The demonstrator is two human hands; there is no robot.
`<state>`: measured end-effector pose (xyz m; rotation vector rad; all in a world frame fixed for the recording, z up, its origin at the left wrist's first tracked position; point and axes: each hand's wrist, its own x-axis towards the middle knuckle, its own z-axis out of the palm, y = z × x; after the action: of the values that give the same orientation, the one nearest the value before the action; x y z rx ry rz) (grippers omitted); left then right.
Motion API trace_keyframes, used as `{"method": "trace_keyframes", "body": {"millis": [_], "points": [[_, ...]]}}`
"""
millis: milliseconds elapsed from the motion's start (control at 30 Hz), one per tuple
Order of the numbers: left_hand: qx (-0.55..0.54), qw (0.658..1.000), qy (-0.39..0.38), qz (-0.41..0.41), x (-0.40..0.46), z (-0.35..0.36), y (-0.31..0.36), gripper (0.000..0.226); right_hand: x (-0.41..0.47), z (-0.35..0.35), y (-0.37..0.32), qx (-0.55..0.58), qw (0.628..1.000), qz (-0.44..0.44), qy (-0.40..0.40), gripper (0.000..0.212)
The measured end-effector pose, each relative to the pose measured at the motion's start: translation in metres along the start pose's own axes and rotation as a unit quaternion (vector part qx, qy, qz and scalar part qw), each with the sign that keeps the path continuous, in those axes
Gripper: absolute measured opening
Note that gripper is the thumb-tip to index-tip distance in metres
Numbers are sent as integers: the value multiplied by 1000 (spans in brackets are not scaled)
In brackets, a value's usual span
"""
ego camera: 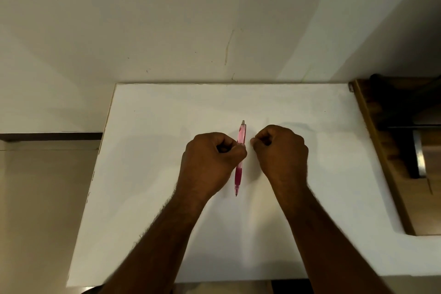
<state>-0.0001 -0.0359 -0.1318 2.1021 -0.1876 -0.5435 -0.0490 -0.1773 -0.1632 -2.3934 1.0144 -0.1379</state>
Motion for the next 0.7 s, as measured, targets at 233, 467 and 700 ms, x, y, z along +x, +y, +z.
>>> {"method": "trace_keyframes", "body": {"millis": [233,467,700], "points": [[-4,1000,-8,-3,2,0,-2,22,1,0,-1,-20,1000,8,-13,17],[-37,999,-10,-13,3,-4,-2,22,2,-4,0,-10,1000,1,-25,24],[-33,999,-12,-8,4,-5,-2,20,2,-22,-20,347,932,45,-95,15]]}}
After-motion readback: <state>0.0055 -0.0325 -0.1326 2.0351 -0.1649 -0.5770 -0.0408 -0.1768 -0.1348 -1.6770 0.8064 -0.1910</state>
